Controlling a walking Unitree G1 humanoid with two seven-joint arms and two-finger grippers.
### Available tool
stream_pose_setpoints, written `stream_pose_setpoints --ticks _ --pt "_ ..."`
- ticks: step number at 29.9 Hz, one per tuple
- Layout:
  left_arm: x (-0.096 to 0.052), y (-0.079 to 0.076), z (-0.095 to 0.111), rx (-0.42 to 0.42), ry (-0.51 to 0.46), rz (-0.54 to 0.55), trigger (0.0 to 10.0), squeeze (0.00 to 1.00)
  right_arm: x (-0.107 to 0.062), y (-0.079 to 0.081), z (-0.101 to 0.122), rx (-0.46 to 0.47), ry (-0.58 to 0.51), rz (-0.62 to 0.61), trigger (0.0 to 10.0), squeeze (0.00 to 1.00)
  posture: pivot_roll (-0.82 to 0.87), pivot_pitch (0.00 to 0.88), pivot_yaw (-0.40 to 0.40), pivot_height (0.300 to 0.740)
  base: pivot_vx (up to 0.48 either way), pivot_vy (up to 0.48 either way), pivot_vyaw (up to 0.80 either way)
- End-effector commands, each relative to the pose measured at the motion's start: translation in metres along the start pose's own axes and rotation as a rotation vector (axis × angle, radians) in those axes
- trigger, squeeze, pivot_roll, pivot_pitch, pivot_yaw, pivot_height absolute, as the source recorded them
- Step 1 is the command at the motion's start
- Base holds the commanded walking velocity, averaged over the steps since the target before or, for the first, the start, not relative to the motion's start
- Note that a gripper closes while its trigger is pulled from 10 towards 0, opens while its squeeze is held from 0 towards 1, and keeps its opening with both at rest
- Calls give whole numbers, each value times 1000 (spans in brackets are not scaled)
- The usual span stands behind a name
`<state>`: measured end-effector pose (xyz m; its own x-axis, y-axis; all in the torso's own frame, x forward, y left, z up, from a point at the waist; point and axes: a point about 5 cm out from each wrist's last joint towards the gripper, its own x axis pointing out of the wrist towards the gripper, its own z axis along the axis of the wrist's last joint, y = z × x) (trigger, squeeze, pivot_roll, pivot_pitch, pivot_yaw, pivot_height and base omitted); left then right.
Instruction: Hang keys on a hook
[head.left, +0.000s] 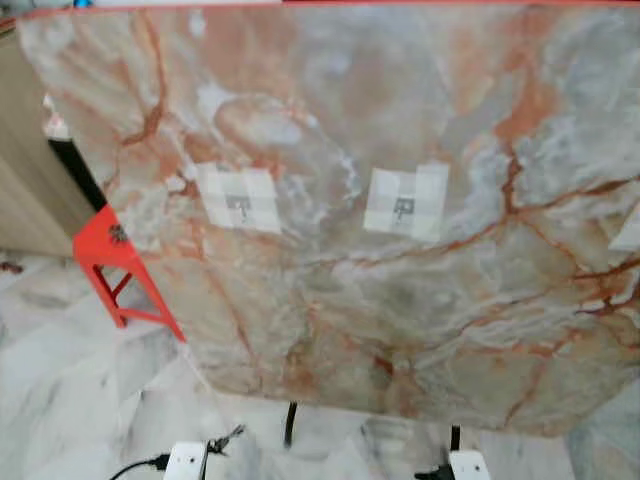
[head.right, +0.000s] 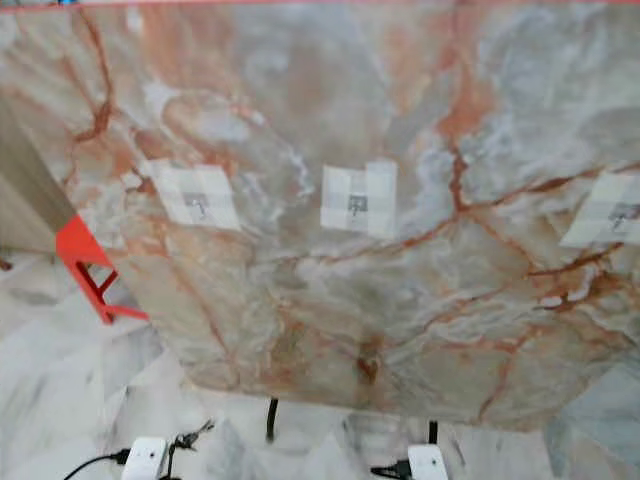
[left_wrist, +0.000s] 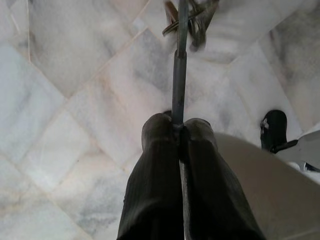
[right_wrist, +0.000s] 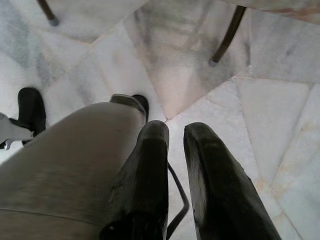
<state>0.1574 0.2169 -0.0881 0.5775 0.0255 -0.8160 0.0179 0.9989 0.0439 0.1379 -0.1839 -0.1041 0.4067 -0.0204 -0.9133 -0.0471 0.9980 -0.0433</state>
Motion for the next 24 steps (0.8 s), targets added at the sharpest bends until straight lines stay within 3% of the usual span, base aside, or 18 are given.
stream_pose_setpoints --ticks 1,17,24 --pt "-1 5 -3 29 20 15 10000 0 0 5 -1 0 8 12 10000 0 -97 56 12 740 0 -304 0" --pt "-1 3 -2 39 13 -2 10000 0 0 2 0 5 8 1 10000 0 -103 58 7 740 0 -401 0" --pt "-1 4 1 44 -20 21 10000 0 0 0 -2 1 11 0 10000 0 -102 59 5 740 0 -77 0"
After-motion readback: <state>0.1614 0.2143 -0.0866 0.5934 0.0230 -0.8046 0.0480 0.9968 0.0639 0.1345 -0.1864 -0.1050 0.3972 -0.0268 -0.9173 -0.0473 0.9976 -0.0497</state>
